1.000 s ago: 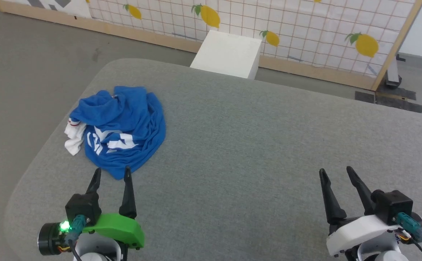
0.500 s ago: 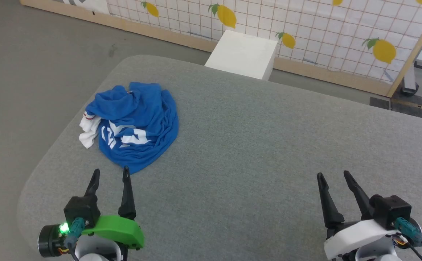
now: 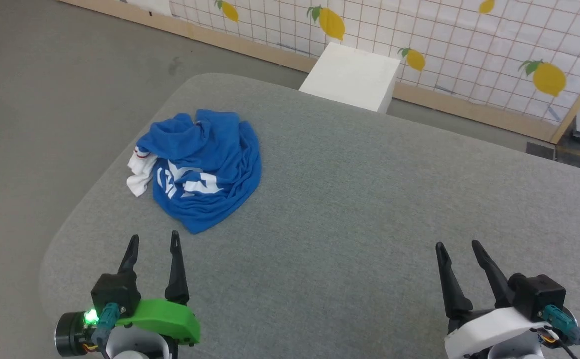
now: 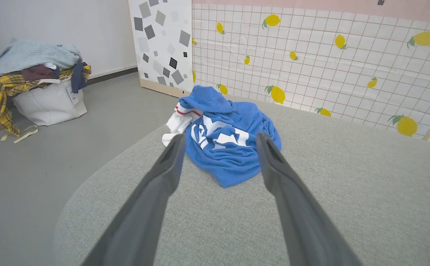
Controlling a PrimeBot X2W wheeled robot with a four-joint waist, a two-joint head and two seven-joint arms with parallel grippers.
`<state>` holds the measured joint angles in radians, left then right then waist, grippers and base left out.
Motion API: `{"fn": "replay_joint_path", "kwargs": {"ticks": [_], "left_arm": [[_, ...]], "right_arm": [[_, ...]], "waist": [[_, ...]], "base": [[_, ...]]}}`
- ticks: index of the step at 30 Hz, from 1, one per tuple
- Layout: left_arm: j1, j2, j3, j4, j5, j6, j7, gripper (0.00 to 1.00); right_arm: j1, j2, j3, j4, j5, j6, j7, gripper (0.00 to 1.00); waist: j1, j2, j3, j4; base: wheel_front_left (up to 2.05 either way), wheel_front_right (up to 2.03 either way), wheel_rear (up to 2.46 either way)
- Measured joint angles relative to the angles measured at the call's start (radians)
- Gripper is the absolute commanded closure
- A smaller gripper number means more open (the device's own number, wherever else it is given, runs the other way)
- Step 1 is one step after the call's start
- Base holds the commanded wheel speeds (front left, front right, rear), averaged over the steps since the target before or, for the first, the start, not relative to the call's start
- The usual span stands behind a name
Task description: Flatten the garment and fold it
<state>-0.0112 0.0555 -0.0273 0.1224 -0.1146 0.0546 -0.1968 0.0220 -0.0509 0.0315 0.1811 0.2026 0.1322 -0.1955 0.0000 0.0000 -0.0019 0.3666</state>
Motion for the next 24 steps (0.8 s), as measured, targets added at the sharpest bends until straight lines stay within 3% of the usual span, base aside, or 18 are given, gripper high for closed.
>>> {"fn": "replay_joint_path", "kwargs": {"ticks": [24], "left_arm": [[0.000, 0.000, -0.003, 0.032, -0.029, 0.013, -0.051, 0.00]], "right_arm": [[0.001, 0.000, 0.006, 0.036, 0.036, 0.000, -0.051, 0.00]], "waist": [[0.0000, 0.0000, 0.006, 0.076]], "base": [[0.00, 0.00, 0.00]]}}
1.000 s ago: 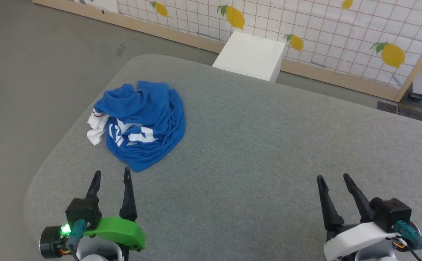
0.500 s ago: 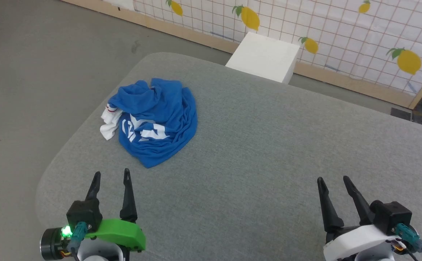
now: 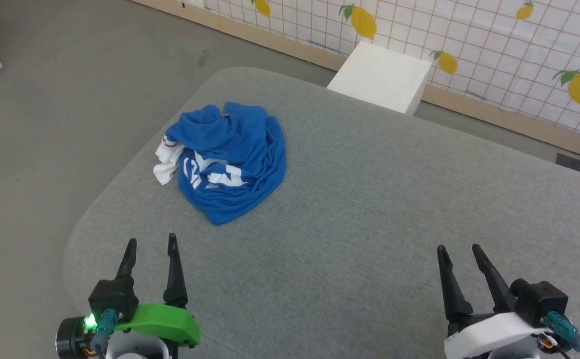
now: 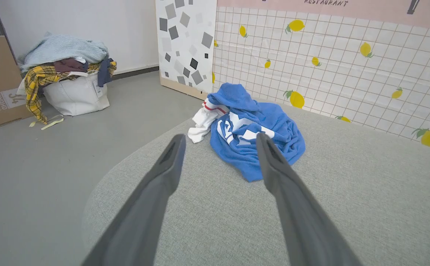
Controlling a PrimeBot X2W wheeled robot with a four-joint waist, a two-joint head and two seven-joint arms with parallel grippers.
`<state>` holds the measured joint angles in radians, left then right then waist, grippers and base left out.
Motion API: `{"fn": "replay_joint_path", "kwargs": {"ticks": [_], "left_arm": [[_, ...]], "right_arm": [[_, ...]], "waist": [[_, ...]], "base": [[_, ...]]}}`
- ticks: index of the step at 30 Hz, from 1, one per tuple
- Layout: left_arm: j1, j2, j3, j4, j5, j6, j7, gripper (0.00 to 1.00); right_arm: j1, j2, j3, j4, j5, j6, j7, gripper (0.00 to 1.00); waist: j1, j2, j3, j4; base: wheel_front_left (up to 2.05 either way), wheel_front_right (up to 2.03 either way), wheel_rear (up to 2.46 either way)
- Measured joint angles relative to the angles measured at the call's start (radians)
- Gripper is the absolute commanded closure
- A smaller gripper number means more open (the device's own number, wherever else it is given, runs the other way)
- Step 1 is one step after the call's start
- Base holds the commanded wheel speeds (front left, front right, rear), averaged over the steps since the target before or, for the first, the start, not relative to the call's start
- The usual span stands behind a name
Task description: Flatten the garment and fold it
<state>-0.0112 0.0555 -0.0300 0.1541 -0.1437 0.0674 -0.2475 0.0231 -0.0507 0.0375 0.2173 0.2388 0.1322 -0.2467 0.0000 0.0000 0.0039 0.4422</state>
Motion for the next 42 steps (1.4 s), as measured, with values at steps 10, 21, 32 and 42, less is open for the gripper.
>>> {"fn": "replay_joint_path", "kwargs": {"ticks": [10, 21, 32, 42], "left_arm": [[-0.184, 0.006, 0.022, 0.119, -0.125, -0.067, 0.012, 0.00], [-0.699, 0.086, 0.055, 0.525, -0.335, -0.168, 0.414, 0.00], [-0.827, 0.134, 0.083, 0.755, -0.391, -0.073, 0.679, 0.00], [-0.865, 0.167, 0.105, 0.774, -0.405, -0.046, 0.692, 1.00]], "right_arm": [[-0.001, 0.000, -0.012, -0.013, -0.020, 0.000, 0.000, 0.00], [-0.086, 0.001, -0.062, -0.159, -0.145, 0.000, 0.106, 0.00], [-0.093, 0.001, -0.111, -0.263, -0.177, 0.000, 0.146, 0.00], [-0.106, 0.001, -0.115, -0.273, -0.181, 0.000, 0.155, 0.00]], "waist": [[0.0000, 0.0000, 0.042, 0.008], [0.0001, 0.0000, 0.207, -0.039], [0.0002, 0.0000, 0.403, -0.120], [0.0001, 0.0000, 0.477, -0.156]], "base": [[0.00, 0.00, 0.00], [0.00, 0.00, 0.00], [0.00, 0.00, 0.00], [0.00, 0.00, 0.00]]}}
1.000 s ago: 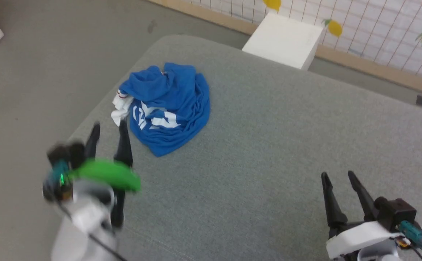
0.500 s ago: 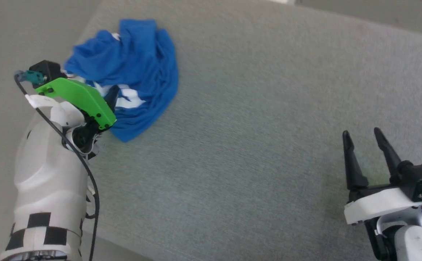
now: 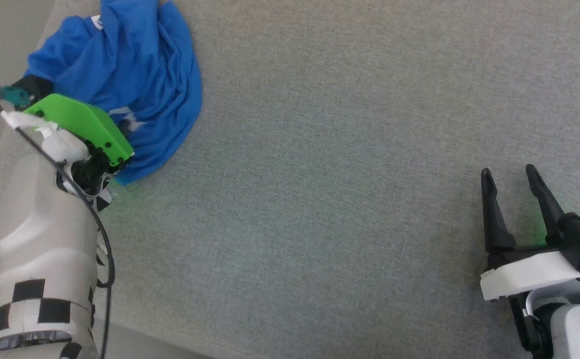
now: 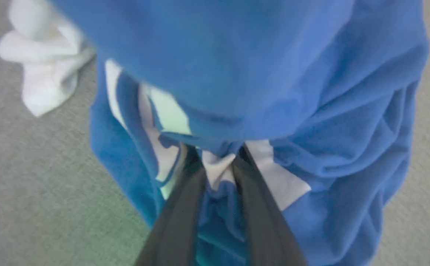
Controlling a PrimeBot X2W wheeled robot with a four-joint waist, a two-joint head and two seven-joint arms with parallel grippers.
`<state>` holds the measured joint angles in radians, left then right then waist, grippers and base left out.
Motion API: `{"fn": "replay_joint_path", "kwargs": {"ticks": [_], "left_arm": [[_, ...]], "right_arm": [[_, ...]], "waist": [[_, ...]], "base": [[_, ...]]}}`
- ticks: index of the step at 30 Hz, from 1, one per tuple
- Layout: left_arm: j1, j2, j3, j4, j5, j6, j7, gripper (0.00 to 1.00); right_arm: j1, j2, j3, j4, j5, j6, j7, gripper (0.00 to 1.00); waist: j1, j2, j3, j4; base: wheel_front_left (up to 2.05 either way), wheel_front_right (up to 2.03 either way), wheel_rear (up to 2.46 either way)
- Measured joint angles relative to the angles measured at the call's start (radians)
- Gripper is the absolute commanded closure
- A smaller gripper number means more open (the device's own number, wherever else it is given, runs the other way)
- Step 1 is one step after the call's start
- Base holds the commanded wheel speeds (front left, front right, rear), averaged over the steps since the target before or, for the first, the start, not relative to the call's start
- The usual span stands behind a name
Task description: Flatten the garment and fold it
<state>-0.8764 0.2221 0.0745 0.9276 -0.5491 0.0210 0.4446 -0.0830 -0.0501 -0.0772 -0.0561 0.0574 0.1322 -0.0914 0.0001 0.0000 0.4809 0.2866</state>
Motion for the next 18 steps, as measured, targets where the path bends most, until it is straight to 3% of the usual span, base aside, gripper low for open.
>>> {"fn": "replay_joint_path", "kwargs": {"ticks": [4, 10, 18], "left_arm": [[0.016, -0.011, 0.033, -0.027, -0.026, -0.006, -0.146, 1.00], [-0.060, 0.001, 0.039, -0.157, -0.048, -0.094, -0.284, 1.00], [-0.247, -0.006, -0.055, -0.304, -0.039, -0.127, -0.252, 1.00]], "right_arm": [[0.000, 0.000, 0.006, 0.028, 0.005, 0.000, -0.012, 0.00], [0.002, 0.000, 0.012, 0.098, 0.044, 0.000, -0.056, 0.00], [0.007, 0.000, 0.042, 0.201, 0.114, 0.000, -0.115, 0.00]], "waist": [[0.0001, 0.0000, -0.026, 0.000], [0.0000, 0.0000, -0.105, 0.008], [0.0000, 0.0000, -0.243, -0.012]], "base": [[0.00, 0.00, 0.00], [0.00, 0.00, 0.00], [0.00, 0.00, 0.00]]}}
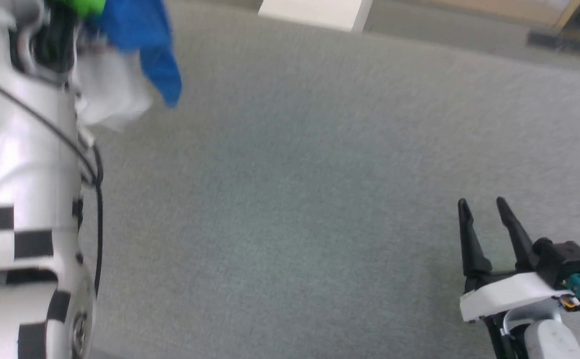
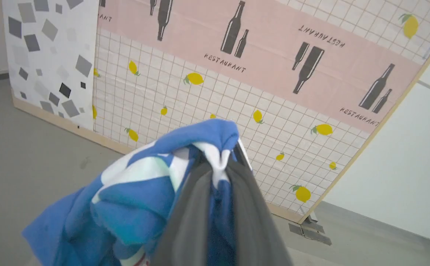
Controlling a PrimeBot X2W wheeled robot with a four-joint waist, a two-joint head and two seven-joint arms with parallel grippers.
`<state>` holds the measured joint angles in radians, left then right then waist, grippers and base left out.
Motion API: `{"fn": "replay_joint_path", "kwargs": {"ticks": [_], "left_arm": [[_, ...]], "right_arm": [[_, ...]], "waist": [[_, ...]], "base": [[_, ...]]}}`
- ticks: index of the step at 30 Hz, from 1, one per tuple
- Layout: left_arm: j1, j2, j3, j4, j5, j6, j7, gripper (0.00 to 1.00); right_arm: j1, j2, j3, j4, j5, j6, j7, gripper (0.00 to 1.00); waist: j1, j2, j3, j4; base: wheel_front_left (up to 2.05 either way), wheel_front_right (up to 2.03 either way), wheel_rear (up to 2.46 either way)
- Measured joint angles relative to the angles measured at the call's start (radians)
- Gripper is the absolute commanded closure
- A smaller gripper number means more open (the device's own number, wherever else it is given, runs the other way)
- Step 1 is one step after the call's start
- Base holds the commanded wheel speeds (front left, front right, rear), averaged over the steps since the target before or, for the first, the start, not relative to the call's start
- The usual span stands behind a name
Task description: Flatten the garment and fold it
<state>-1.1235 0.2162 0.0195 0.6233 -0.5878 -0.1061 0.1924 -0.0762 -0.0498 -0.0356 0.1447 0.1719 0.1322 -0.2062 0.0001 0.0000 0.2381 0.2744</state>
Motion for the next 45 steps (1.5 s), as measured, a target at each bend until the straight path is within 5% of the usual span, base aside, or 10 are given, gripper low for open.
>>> {"fn": "replay_joint_path", "kwargs": {"ticks": [8, 19, 26, 27, 28, 36, 45], "left_arm": [[-0.079, -0.119, -0.160, -0.114, -0.039, -0.016, 0.119, 1.00], [0.363, -0.158, -0.420, -0.079, -0.055, -0.016, 0.195, 1.00], [0.621, -0.164, -0.562, 0.014, -0.115, 0.025, 0.260, 1.00], [0.638, -0.164, -0.571, 0.008, -0.147, 0.033, 0.264, 0.61], [0.644, -0.165, -0.572, -0.008, -0.179, 0.043, 0.255, 0.00], [0.603, -0.147, -0.416, -0.196, -0.284, 0.096, 0.053, 0.00], [0.761, 0.053, -0.311, -0.304, -0.114, 0.165, -0.293, 0.00]], "right_arm": [[0.019, 0.000, -0.009, 0.050, 0.024, 0.000, -0.032, 0.00], [0.061, -0.001, -0.041, 0.055, 0.036, 0.000, -0.041, 0.00], [0.072, -0.001, -0.038, 0.055, 0.051, 0.000, -0.042, 0.00], [0.074, -0.001, -0.039, 0.055, 0.051, 0.000, -0.042, 0.00], [0.077, -0.001, -0.039, 0.055, 0.053, 0.000, -0.042, 0.00], [0.078, -0.001, -0.037, 0.061, 0.061, 0.000, -0.045, 0.00], [0.084, -0.001, -0.030, 0.063, 0.069, 0.000, -0.047, 0.00]], "waist": [[-0.0001, 0.0000, -0.110, -0.134], [-0.0001, 0.0001, -0.152, -0.318], [-0.0001, 0.0001, -0.157, -0.387], [-0.0001, 0.0000, -0.158, -0.390], [-0.0001, 0.0001, -0.159, -0.390], [-0.0001, 0.0001, -0.185, -0.357], [-0.0002, 0.0000, -0.226, -0.325]], "base": [[0.00, 0.00, 0.00], [0.00, 0.00, 0.00], [0.00, 0.00, 0.00], [0.00, 0.00, 0.00], [0.00, 0.00, 0.00], [0.00, 0.00, 0.00], [0.00, 0.00, 0.00]]}}
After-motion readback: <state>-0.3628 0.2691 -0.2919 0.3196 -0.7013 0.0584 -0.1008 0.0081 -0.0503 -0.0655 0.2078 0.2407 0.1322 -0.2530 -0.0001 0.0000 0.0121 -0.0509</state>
